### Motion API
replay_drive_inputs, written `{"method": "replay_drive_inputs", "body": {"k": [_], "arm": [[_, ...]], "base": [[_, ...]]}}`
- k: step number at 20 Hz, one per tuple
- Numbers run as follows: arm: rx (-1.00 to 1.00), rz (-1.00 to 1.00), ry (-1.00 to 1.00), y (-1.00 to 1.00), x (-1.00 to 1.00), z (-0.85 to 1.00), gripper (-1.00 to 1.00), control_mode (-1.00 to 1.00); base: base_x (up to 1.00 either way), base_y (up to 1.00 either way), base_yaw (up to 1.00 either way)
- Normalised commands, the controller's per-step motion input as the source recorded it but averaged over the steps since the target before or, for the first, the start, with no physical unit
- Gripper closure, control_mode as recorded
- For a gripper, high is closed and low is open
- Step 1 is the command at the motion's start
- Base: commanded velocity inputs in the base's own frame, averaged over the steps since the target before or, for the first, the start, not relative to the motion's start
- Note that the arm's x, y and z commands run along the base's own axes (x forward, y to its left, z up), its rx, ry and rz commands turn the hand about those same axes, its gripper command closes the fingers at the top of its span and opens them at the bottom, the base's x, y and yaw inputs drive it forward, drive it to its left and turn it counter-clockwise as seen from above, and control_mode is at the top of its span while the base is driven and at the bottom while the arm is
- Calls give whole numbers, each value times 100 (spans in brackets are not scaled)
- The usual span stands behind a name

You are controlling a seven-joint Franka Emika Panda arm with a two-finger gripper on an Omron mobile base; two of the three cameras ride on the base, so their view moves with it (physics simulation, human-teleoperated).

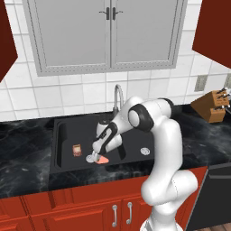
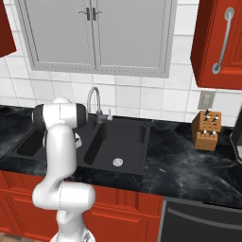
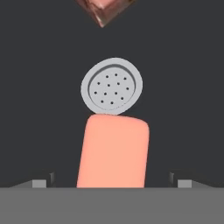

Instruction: Pick up the bar soap and bar soap from the sink, and place them back in the cabinet, and close the cabinet door.

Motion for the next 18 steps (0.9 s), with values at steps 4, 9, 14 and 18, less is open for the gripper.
{"method": "replay_drive_inputs", "body": {"k": [4,9,14,18], "arm": [[0,0,0,0,0,-11,-100,-100],[0,0,0,0,0,-8,-100,-100],[0,0,0,0,0,-7,-100,-100],[0,0,0,0,0,-9,-100,-100]], "base": [[0,0,0],[0,0,0],[0,0,0],[0,0,0]]}}
